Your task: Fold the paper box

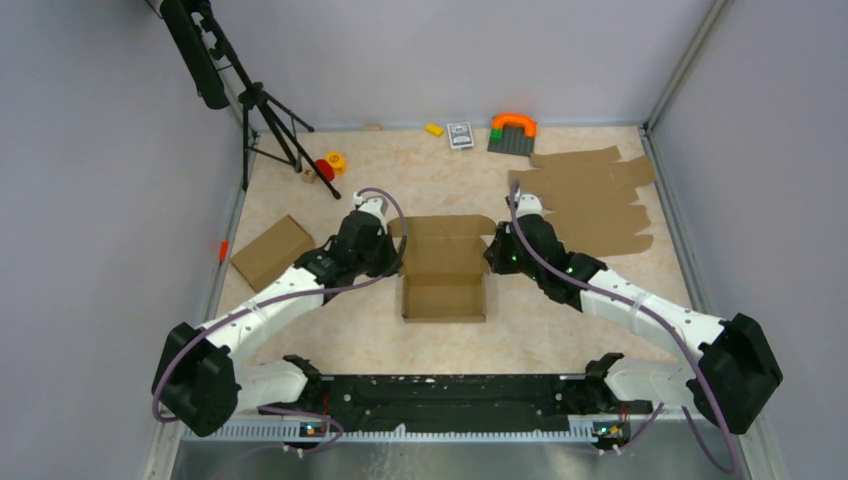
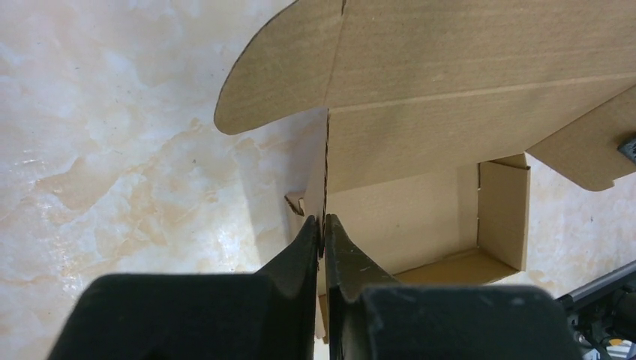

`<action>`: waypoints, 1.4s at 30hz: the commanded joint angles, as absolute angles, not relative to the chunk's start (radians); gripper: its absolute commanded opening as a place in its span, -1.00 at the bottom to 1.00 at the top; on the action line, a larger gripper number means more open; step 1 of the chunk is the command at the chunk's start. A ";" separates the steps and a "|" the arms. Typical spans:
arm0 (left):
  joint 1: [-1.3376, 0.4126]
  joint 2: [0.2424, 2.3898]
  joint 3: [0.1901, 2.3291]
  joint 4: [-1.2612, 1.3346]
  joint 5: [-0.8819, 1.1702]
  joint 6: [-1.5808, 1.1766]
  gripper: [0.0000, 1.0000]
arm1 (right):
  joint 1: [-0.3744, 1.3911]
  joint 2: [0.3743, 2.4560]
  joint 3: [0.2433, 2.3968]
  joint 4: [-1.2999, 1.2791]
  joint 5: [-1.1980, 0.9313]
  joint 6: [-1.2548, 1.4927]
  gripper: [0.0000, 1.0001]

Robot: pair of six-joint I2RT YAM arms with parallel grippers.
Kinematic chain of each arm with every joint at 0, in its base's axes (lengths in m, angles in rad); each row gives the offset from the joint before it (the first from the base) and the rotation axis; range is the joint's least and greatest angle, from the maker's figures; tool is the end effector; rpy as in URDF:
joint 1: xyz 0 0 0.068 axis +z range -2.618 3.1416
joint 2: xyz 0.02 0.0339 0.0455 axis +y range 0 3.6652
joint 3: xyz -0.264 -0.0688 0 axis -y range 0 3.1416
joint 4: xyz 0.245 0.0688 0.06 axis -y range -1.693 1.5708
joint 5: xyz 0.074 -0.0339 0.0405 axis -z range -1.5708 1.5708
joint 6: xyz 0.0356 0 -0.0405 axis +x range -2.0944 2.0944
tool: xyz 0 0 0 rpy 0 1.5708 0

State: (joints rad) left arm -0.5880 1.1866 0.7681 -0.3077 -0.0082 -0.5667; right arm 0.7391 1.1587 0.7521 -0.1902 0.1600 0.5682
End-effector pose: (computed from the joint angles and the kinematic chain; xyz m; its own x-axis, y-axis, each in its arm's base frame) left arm 0.2092 -0.1391 0.2407 -0.7612 -0.1377 -0.6337 0.1671 0.9026 -0.3968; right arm 0.1910 0.1664 0.2523 -0.6555 0.1213 -0.7453 -0.2549 0.8935 0.3696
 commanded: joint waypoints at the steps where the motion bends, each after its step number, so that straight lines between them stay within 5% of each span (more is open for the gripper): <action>1: -0.591 1.170 0.770 -0.265 -0.030 -0.567 -0.94 | 0.751 1.166 0.755 -0.064 0.247 0.551 -1.00; 27: -0.627 1.249 0.689 0.177 -0.075 -0.455 -1.00 | 0.840 1.321 0.687 0.292 0.682 0.579 -1.00; 42: -0.757 1.224 0.503 0.357 -0.171 -0.457 -1.00 | 0.892 1.280 0.505 0.411 0.642 0.570 -1.00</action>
